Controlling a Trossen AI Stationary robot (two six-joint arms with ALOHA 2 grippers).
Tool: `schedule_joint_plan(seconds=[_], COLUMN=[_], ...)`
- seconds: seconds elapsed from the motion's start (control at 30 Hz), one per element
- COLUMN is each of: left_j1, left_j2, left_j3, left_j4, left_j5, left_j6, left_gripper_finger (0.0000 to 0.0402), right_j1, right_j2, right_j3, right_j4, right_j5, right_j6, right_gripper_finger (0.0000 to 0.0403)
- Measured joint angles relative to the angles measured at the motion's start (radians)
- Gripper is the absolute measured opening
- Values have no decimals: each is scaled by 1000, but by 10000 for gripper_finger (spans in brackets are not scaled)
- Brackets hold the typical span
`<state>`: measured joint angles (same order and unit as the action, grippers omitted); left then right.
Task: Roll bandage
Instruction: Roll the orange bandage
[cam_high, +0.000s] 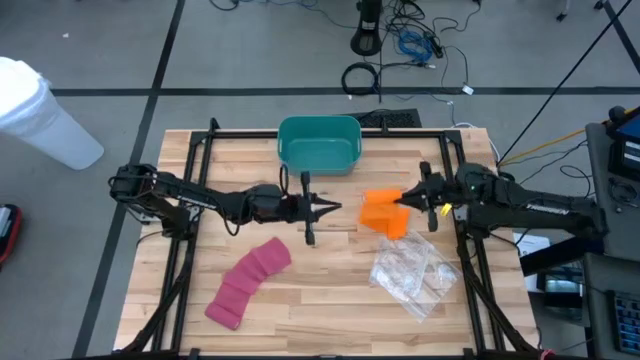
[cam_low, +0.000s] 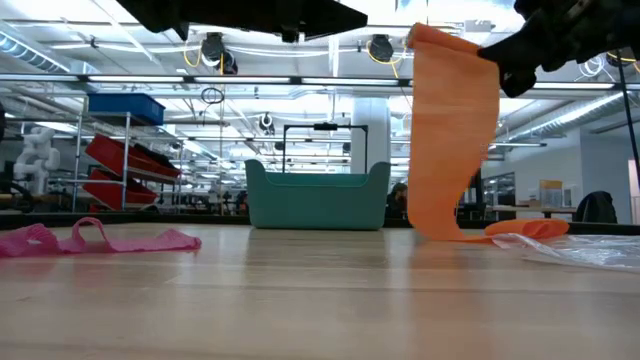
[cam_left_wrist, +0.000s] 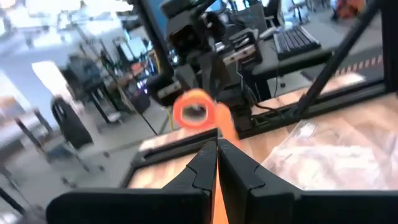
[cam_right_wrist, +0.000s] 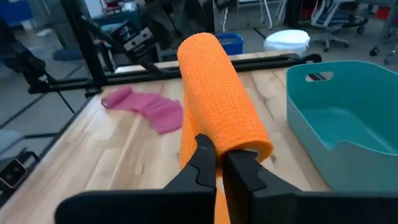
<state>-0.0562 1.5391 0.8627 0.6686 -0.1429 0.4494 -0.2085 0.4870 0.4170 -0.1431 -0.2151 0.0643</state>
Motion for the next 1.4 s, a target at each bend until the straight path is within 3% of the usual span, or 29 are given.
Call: schedule_joint_plan(seconds=[0.23, 0.33, 0.43, 0.63, 0.73, 1.07, 1.4], left_j1=[-38, -47, -53, -54, -55, -50, -50], left_j2=[25, 61, 99, 123, 124, 121, 121], left_j3=[1, 1, 1, 0, 0, 1, 0], left_j4=[1, 19, 30, 82, 82, 31, 31], left_j5=[-68, -68, -68, -184, -190, -8, -7], left_j6=[172, 193, 212, 213, 213, 177, 196], left_gripper_finger=[22, 31, 62, 159, 181, 185, 181], right_j1=[161, 230, 279, 318, 328, 329, 329], right_j2=[118, 185, 249, 319, 334, 344, 383], right_j3=[0, 0, 0, 0, 0, 0, 0], right_j4=[81, 133, 171, 203, 204, 255, 307], right_j5=[62, 163, 266, 278, 278, 265, 268], right_j6=[52, 55, 47, 48, 48, 33, 29], right_gripper_finger=[0, 0, 0, 0, 1, 1, 1])
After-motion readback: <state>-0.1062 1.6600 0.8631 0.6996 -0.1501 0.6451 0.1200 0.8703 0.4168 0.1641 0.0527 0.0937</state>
